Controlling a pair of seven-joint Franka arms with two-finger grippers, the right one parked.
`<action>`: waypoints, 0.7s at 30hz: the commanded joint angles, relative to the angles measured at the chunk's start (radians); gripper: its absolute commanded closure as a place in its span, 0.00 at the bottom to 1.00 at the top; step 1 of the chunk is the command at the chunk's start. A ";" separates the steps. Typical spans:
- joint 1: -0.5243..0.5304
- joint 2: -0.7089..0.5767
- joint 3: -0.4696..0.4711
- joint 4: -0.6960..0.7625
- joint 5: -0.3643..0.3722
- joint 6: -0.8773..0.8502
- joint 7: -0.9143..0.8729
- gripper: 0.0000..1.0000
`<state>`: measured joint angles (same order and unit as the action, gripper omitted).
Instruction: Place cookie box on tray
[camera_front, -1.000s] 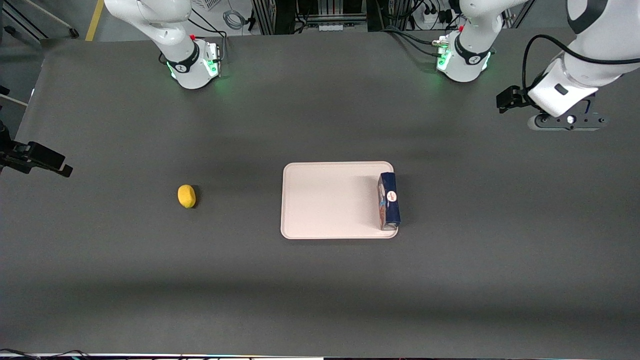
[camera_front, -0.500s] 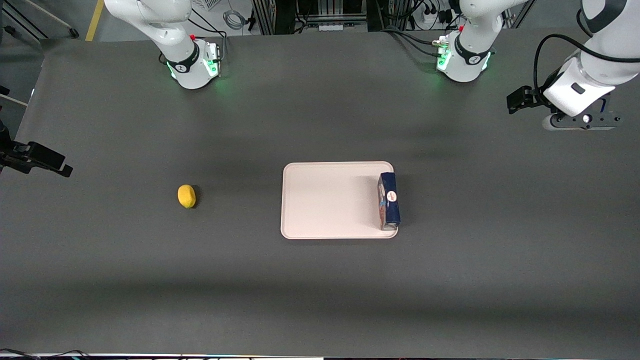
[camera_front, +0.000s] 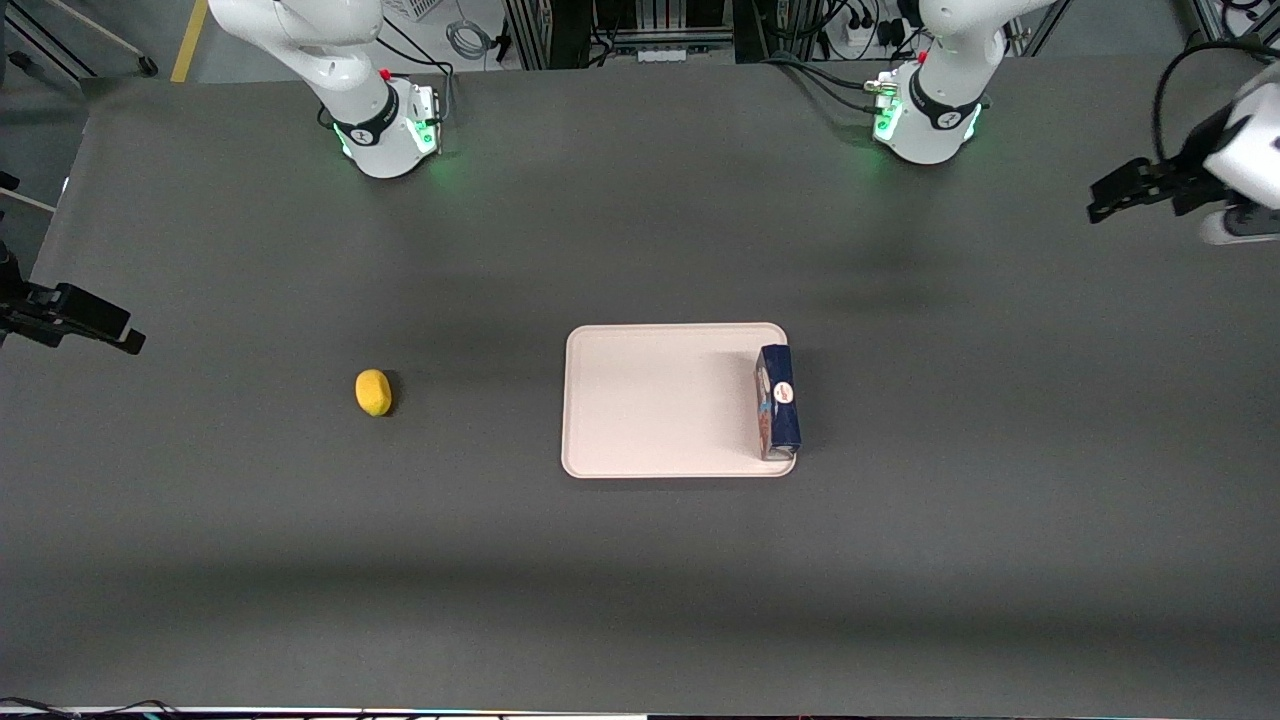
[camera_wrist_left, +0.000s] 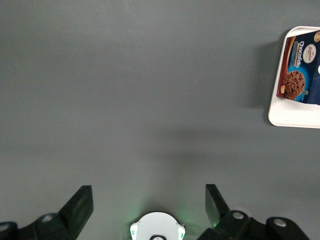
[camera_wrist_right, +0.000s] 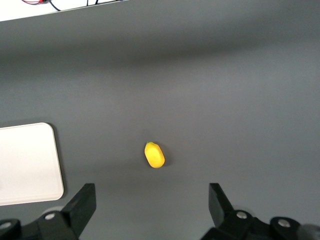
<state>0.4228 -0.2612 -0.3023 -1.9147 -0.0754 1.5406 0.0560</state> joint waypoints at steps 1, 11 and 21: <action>0.011 -0.009 0.015 0.011 0.002 0.015 0.039 0.00; 0.008 0.059 0.038 0.149 0.008 -0.033 0.096 0.00; -0.346 0.086 0.299 0.215 0.117 -0.037 0.042 0.00</action>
<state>0.2650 -0.2090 -0.1503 -1.7730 -0.0176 1.5357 0.1305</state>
